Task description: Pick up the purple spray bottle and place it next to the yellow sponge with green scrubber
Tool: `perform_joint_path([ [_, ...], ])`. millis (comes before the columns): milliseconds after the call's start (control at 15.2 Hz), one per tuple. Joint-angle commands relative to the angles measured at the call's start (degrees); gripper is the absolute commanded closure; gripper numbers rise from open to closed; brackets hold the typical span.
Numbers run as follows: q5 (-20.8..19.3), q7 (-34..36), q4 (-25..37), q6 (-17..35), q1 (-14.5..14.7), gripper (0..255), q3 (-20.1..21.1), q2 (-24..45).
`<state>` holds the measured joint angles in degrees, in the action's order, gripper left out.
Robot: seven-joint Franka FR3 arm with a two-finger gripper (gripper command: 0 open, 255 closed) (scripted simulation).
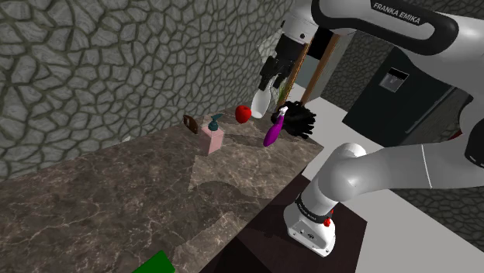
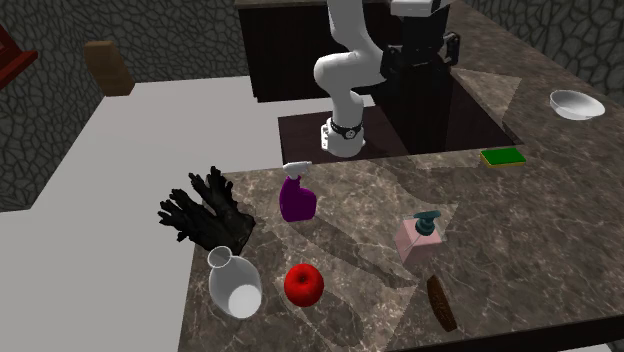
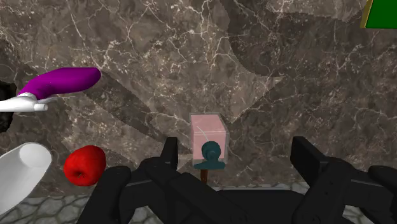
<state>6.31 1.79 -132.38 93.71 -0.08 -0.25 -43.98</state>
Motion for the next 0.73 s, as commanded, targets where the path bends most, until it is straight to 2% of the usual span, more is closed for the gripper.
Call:
perform_joint_path([
  [0,0.0,0.0,0.0,0.0,0.0,0,0.0,0.0],
  [660,-5.1,19.1,-15.2,20.2,-10.8,0,5.6,2.2],
])
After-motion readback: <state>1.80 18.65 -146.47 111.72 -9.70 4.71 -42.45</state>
